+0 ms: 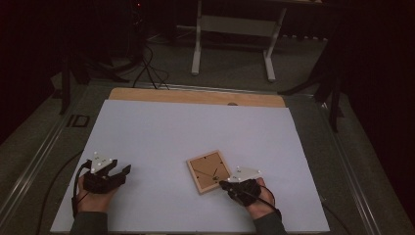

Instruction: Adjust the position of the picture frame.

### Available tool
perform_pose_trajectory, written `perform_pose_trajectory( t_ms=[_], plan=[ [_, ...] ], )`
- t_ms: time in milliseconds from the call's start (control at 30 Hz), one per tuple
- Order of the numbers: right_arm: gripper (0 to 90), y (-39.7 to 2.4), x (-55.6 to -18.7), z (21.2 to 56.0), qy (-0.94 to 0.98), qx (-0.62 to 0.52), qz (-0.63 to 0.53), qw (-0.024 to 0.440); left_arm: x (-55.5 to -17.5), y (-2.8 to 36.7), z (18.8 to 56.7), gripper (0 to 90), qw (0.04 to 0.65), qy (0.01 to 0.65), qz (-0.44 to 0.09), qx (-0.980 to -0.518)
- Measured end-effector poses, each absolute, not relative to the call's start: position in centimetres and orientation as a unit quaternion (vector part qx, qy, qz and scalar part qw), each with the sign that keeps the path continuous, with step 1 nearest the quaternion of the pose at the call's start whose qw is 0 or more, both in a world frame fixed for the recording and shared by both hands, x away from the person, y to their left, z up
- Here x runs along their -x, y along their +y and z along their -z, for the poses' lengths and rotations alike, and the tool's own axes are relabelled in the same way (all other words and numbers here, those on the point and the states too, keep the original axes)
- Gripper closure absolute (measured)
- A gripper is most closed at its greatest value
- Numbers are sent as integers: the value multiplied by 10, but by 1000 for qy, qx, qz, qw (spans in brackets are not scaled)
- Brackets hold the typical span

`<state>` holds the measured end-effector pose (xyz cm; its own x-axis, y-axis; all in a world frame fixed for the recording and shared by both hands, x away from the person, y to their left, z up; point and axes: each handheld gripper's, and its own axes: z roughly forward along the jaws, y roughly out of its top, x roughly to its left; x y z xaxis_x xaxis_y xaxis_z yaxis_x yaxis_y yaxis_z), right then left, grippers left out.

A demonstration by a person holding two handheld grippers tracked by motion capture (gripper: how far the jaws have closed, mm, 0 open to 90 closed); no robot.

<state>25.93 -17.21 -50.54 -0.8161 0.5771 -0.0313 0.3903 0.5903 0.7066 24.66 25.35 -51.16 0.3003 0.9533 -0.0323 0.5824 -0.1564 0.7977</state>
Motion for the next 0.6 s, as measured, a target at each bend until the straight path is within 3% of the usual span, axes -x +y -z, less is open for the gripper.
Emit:
perform_pose_trajectory(
  t_ms=[600],
  plan=[
    [898, -184, -267, 517, 885, -307, -328, 121, -247, 252, 513, 449, 367, 533, -250, -721]
  ],
)
